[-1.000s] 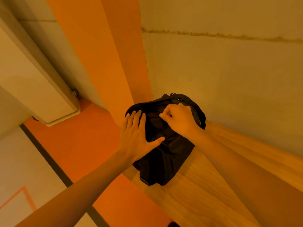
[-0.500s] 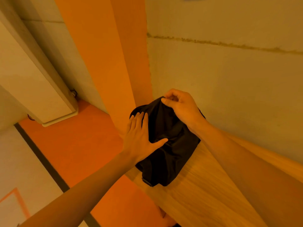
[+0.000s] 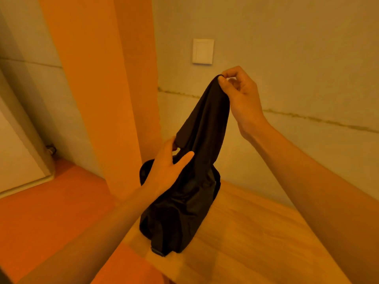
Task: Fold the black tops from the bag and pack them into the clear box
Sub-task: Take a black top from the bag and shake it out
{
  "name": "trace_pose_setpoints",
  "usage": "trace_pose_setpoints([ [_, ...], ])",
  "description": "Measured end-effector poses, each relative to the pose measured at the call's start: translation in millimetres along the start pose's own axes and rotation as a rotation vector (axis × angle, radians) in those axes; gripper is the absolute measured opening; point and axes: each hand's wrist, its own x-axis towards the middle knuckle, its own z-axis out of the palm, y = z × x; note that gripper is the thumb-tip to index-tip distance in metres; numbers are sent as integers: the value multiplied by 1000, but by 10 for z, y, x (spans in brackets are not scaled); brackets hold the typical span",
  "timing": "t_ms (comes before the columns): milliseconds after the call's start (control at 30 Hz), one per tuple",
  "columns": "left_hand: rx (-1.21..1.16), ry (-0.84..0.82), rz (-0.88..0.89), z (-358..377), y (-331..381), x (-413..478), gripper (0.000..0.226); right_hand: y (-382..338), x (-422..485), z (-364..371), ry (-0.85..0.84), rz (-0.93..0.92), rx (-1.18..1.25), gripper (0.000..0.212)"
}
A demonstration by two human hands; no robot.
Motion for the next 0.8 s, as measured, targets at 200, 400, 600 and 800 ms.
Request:
trace_pose_setpoints([
  [200,-367,-39,49,361,691,92,22,-273,-128,-704,148,-100,-287,11],
  [400,-464,-60,-21,700,857,-132,37,97,-652,-1560,286,63,-514,11],
  [600,-329,-180,-78,1049,686,-424,33,567,-1318,-1920,279,208,-596,12],
  [800,-361,-260,-209,1327,362,-841,27,919,-1955,-1841,111,423,-600,10],
])
